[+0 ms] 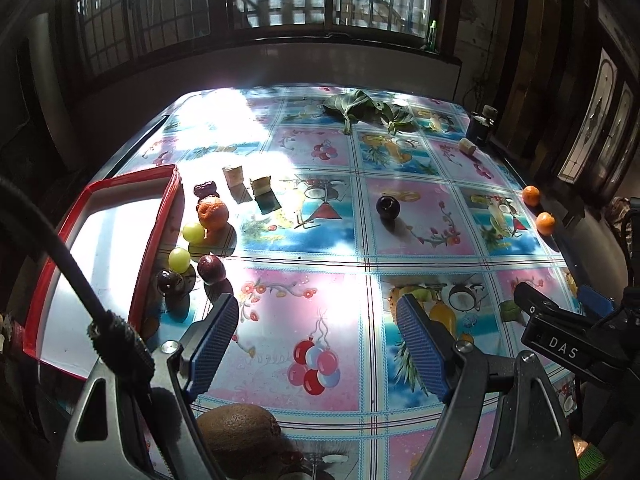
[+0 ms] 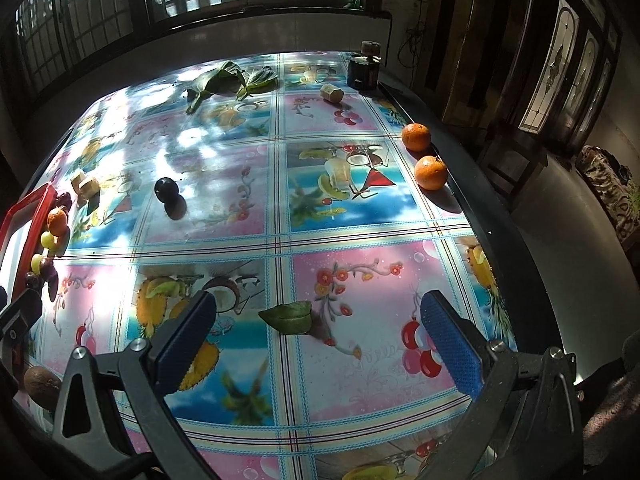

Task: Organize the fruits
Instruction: 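Lower the left gripper onto the brown kiwi and close on it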

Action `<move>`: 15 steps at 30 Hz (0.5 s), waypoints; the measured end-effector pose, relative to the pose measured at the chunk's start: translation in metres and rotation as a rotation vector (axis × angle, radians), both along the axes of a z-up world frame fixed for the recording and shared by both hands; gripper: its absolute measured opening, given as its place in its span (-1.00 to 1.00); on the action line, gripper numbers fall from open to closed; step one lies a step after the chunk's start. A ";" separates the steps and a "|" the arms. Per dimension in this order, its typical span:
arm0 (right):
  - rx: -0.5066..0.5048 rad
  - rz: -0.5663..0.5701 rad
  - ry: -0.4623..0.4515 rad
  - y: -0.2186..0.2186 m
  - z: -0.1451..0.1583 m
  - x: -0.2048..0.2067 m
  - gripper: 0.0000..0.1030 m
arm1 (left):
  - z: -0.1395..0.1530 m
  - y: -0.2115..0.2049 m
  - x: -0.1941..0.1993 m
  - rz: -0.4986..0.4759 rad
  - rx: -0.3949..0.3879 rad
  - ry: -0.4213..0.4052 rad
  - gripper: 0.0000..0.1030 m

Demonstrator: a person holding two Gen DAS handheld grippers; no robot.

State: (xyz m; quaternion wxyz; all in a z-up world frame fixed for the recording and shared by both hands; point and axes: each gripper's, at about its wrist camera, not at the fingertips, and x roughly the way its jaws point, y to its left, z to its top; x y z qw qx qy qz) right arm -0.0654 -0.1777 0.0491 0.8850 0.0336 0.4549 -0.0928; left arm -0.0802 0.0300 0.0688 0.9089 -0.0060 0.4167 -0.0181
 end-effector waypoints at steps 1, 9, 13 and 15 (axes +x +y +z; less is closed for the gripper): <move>-0.006 -0.006 0.003 -0.001 -0.003 0.002 0.98 | -0.001 0.000 0.001 0.004 0.000 0.003 0.58; 0.012 -0.037 0.017 -0.010 -0.009 0.006 0.98 | 0.001 0.010 0.005 0.026 -0.010 -0.006 0.58; 0.026 -0.004 -0.024 0.003 0.008 0.011 0.98 | 0.006 0.021 0.009 0.039 -0.026 -0.004 0.58; 0.022 0.032 -0.050 0.015 0.018 0.014 0.98 | 0.007 0.027 0.007 0.038 -0.027 -0.007 0.58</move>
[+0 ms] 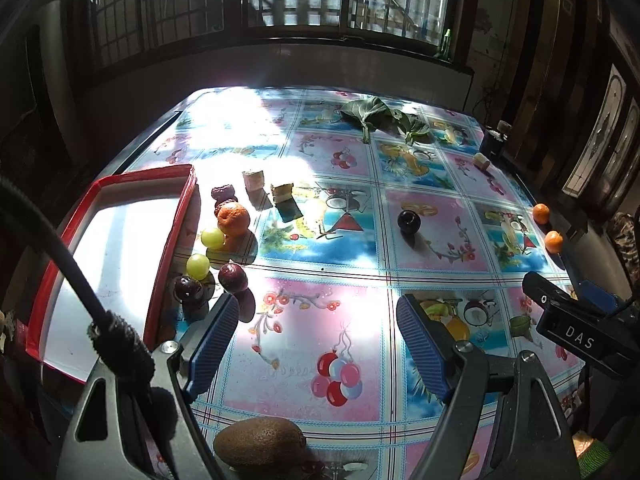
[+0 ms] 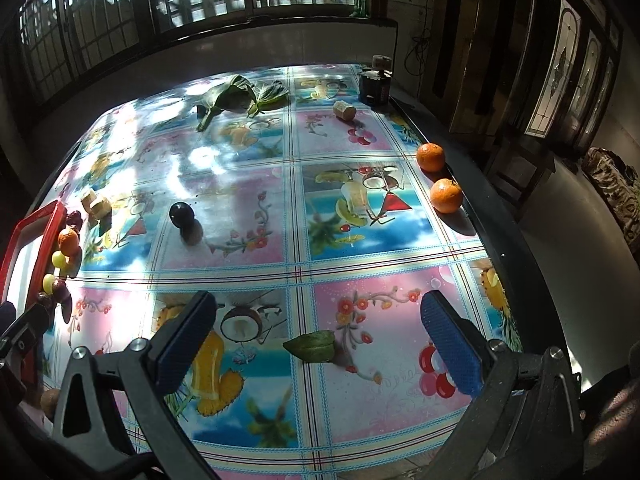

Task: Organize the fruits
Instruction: 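Lower the left gripper onto the brown kiwi and close on it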

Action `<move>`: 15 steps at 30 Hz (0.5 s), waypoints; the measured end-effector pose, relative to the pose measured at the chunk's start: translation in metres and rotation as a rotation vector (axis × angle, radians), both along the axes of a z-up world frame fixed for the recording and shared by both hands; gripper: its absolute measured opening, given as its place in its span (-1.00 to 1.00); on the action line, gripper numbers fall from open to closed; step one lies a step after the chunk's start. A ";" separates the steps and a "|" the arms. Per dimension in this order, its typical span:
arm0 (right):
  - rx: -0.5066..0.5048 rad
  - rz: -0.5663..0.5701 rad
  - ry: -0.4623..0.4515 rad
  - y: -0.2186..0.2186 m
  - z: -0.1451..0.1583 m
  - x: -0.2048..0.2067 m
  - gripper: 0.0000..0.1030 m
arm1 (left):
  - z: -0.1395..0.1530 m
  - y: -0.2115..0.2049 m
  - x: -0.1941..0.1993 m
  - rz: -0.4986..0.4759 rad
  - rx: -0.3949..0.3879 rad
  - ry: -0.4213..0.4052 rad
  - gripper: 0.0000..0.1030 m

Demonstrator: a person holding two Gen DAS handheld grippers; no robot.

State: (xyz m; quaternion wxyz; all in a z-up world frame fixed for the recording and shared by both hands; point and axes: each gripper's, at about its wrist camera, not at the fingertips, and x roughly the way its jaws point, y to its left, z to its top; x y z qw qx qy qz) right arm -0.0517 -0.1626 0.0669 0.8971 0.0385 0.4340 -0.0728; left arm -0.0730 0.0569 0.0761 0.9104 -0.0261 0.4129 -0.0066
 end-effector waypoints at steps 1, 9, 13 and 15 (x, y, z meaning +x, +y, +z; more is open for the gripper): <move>0.001 0.025 -0.014 0.006 0.004 0.000 0.98 | 0.000 0.003 -0.001 0.002 0.002 -0.003 0.58; 0.082 0.086 0.004 0.013 -0.014 -0.005 0.98 | -0.006 0.020 -0.010 -0.003 0.005 0.018 0.58; 0.060 0.054 0.033 0.006 -0.020 -0.007 0.98 | -0.006 0.024 -0.017 -0.016 0.008 0.018 0.58; 0.054 0.047 0.041 0.003 -0.020 -0.007 0.98 | -0.007 0.029 -0.021 -0.015 -0.001 0.021 0.58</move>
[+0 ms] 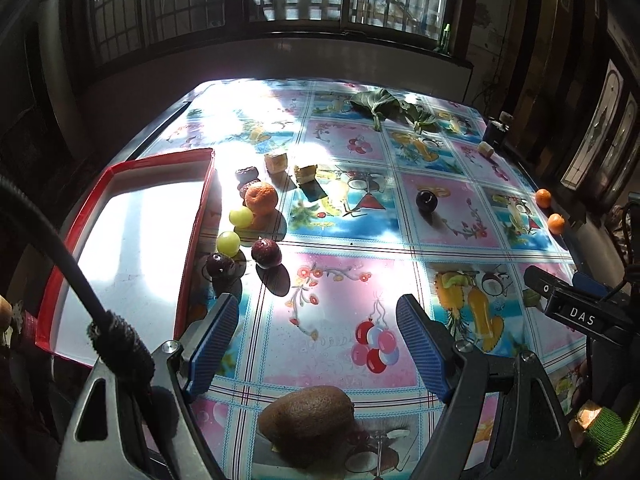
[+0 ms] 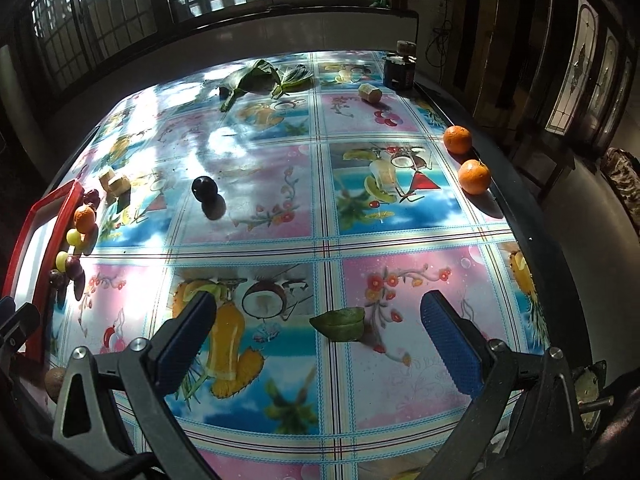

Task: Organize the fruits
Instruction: 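Lower the left gripper onto the brown kiwi and close on it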

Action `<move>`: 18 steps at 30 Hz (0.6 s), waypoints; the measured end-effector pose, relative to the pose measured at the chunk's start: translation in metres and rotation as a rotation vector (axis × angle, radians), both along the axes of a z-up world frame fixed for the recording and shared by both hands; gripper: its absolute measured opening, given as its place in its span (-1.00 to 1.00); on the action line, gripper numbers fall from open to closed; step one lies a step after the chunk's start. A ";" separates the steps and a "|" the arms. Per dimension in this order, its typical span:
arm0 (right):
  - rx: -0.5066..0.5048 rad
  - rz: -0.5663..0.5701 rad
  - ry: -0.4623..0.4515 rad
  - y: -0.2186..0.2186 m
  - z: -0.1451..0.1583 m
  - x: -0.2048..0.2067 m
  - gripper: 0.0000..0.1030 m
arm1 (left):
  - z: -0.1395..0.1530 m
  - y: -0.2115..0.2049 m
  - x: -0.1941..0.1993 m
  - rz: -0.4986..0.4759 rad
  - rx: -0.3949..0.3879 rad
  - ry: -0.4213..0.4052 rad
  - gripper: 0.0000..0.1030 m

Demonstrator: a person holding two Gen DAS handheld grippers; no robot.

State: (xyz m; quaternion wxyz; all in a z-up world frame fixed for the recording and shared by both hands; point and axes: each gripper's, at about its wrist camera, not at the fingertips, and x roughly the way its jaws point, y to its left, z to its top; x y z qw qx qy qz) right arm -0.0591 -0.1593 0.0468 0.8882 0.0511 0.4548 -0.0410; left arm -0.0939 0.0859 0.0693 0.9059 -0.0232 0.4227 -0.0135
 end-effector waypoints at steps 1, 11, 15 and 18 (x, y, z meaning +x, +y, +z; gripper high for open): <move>0.001 -0.005 0.000 -0.001 0.001 -0.001 0.98 | 0.000 0.002 -0.002 0.001 0.004 -0.001 0.58; -0.011 0.017 0.023 0.008 -0.003 -0.005 0.98 | -0.001 0.002 -0.015 0.029 0.067 -0.020 0.58; -0.025 0.029 0.002 0.013 0.002 -0.010 0.98 | 0.002 0.000 -0.021 0.036 0.102 -0.055 0.58; -0.033 0.040 -0.014 0.017 0.005 -0.013 0.98 | 0.003 0.002 -0.023 0.040 0.114 -0.064 0.58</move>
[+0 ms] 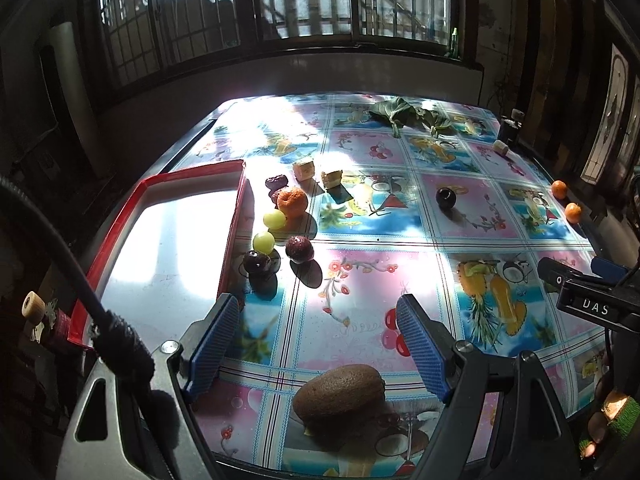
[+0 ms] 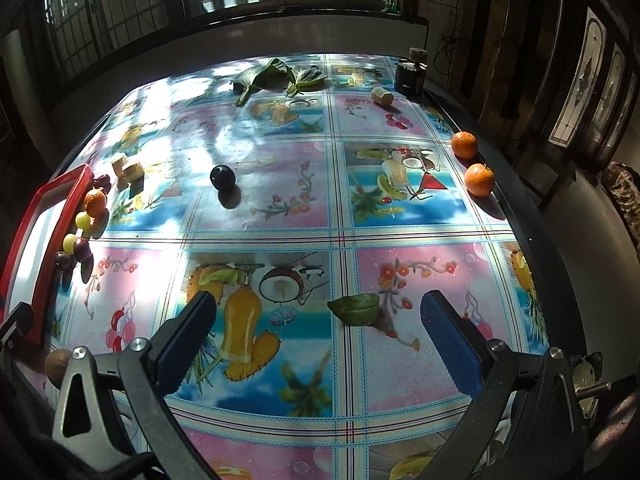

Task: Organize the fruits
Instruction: 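Lower the left gripper onto the brown kiwi and close on it, then close the right gripper on the dark plum while the left gripper holds the kiwi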

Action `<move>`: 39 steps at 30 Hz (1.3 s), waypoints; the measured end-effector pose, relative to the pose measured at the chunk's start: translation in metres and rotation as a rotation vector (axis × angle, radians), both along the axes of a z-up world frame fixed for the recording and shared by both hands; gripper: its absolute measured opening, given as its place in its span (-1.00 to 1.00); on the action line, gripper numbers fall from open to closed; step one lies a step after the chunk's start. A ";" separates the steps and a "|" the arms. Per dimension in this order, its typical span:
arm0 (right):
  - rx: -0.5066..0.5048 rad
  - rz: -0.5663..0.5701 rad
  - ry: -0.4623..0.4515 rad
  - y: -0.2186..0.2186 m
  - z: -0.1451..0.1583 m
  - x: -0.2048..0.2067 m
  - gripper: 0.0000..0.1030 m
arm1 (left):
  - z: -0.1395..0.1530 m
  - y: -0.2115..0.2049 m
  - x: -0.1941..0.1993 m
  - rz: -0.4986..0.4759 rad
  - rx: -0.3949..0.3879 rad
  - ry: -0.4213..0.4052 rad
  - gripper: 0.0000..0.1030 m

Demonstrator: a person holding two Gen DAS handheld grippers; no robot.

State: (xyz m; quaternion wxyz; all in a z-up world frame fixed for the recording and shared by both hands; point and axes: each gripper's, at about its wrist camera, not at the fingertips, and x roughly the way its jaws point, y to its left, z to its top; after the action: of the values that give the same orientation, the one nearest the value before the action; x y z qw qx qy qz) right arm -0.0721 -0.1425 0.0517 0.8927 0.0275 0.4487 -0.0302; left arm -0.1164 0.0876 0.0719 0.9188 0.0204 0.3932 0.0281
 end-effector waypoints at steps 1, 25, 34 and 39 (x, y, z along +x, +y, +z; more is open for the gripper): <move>-0.006 0.001 -0.002 0.002 0.000 0.000 0.98 | 0.000 0.001 -0.001 0.002 0.002 -0.002 0.58; 0.144 0.185 -0.020 0.034 -0.017 0.048 0.66 | -0.054 0.003 -0.019 -0.246 -0.131 0.190 0.58; 0.052 0.201 -0.002 0.061 -0.030 0.119 0.37 | -0.070 0.006 -0.008 -0.237 -0.119 0.232 0.23; 0.017 0.198 0.035 0.068 -0.047 0.139 0.10 | -0.069 0.006 -0.007 -0.248 -0.119 0.223 0.21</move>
State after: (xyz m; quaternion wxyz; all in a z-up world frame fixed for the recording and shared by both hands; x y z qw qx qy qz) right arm 0.0673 -0.0745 0.0047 0.8831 -0.0098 0.4650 0.0614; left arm -0.1229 0.0936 0.0031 0.8655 0.0171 0.4881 -0.1112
